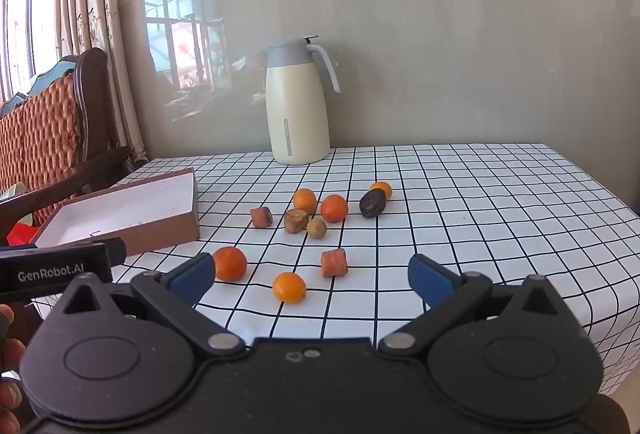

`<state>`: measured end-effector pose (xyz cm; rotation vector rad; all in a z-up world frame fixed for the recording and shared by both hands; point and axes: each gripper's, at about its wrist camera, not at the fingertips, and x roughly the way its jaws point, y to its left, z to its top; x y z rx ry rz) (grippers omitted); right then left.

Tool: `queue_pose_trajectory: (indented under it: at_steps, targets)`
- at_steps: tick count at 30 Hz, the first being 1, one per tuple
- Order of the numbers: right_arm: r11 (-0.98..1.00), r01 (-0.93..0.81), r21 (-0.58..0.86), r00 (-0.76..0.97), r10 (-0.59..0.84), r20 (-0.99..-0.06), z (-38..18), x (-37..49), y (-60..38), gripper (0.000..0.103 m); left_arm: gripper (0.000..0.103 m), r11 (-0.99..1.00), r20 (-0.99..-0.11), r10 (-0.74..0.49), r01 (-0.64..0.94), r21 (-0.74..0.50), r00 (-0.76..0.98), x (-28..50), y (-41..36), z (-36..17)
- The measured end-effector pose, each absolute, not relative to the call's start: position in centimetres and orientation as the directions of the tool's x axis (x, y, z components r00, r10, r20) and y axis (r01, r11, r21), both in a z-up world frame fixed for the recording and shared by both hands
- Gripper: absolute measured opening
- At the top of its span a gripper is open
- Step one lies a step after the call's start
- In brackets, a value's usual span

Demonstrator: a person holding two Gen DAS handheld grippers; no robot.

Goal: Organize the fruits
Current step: 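Move both tools toward the fruits on the table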

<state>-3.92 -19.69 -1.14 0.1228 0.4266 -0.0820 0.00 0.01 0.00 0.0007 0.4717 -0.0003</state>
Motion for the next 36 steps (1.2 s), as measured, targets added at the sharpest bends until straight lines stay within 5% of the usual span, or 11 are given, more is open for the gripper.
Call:
queue_pose_trajectory:
  at_steps: [36]
  targets:
    - [0.989,0.108,0.101,0.911,-0.058,-0.408,-0.76,-3.68,-19.73,0.097,0.103,1.000,-0.452,-0.005,0.005,-0.002,0.892,0.16,-0.13,-0.07]
